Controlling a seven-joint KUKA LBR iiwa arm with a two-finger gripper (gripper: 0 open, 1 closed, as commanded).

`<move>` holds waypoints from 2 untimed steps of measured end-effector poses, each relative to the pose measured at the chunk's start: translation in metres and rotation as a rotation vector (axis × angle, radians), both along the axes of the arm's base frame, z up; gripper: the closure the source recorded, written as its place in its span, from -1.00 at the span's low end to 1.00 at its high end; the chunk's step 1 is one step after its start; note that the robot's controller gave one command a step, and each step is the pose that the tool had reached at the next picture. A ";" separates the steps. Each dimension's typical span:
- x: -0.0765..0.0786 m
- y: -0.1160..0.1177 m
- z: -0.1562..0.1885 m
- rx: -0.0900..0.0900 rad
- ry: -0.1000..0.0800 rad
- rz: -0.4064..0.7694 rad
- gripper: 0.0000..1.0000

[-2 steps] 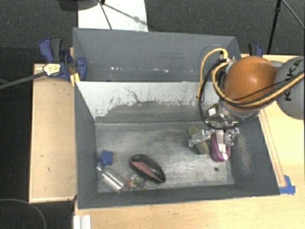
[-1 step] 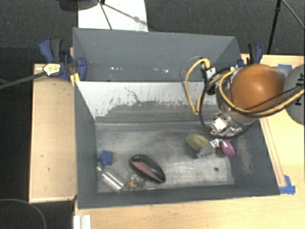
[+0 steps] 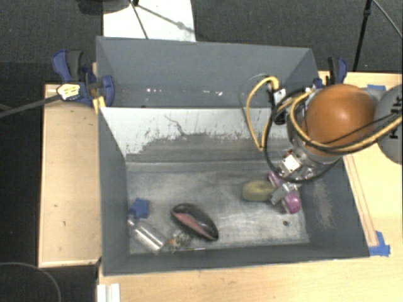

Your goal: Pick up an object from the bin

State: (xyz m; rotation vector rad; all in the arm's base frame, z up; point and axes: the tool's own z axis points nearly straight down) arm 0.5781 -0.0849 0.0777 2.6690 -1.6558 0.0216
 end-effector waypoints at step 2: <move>0.000 0.001 0.020 0.012 0.010 -0.017 1.00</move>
Offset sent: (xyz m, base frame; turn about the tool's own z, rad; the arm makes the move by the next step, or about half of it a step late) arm 0.0000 -0.0001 0.0148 0.0000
